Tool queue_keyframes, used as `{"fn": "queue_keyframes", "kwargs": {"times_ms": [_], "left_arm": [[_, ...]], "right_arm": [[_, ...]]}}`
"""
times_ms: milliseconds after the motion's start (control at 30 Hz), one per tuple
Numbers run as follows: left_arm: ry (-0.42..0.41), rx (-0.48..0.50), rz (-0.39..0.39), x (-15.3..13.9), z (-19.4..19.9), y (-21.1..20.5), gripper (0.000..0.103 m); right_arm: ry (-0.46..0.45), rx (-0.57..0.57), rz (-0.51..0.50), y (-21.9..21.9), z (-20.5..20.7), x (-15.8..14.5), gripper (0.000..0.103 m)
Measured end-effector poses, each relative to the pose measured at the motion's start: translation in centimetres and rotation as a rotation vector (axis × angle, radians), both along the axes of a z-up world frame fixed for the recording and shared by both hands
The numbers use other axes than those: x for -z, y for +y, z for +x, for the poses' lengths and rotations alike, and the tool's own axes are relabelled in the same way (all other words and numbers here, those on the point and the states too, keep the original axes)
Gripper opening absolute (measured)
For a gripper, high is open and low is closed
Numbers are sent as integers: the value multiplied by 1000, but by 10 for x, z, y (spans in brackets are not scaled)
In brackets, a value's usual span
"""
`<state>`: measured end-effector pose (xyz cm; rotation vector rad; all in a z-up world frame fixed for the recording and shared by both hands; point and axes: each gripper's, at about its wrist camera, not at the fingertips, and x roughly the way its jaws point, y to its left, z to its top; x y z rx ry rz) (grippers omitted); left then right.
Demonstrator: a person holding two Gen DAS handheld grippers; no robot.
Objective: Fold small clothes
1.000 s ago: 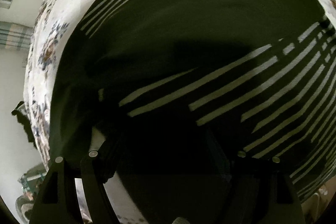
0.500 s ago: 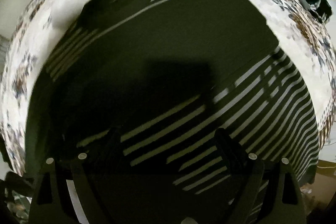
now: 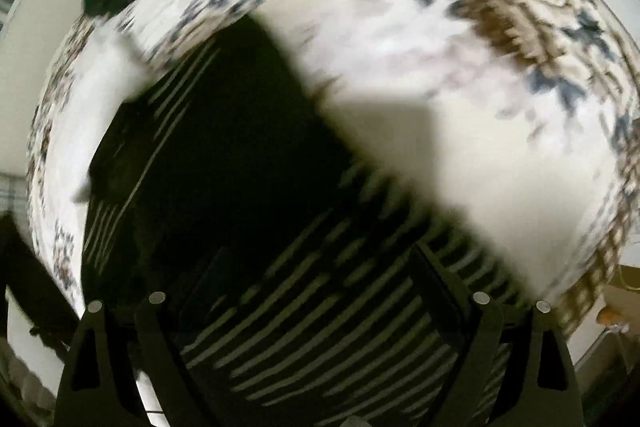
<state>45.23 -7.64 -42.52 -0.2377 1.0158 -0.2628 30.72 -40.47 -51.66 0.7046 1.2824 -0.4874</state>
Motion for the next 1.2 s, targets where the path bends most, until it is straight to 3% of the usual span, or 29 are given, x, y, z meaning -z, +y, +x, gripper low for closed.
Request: {"fn": "queue_keyframes", "kwargs": {"times_ms": [133, 233, 300, 367, 400, 433, 500, 567, 600, 767, 867, 1033, 1200], "left_arm": [[90, 123, 25, 39, -3, -119, 9], [141, 153, 53, 61, -4, -159, 11], [174, 165, 122, 71, -7, -182, 13], [163, 175, 190, 73, -14, -187, 22], [140, 183, 197, 72, -22, -186, 36], [119, 187, 203, 69, -28, -181, 62], [114, 185, 224, 66, -40, -166, 101], [113, 150, 254, 65, -55, -141, 101], [124, 121, 276, 64, -66, -122, 101], [204, -61, 387, 78, -113, -28, 101], [242, -186, 463, 88, -132, 24, 101], [277, -362, 612, 97, -138, 88, 101], [307, -438, 638, 99, -133, 112, 101]], "right_arm": [[26, -1, -4, -61, -10, 3, 92], [39, -17, 14, -92, -15, 7, 92], [34, -37, 43, -109, -17, 9, 92], [49, -78, 86, -122, -15, 11, 92], [60, -104, 115, -129, -13, 12, 92], [62, -126, 142, -135, -11, 11, 92], [50, -165, 191, -140, -5, 7, 88], [36, -213, 217, -140, 7, 2, 60], [30, -247, 235, -138, 17, -1, 57], [-49, -374, 295, -110, 89, -3, 57], [-70, -433, 279, -85, 134, 8, 64], [-4, -495, 204, -46, 196, 41, 64], [128, -695, 12, -1, 204, 64, 63]]}}
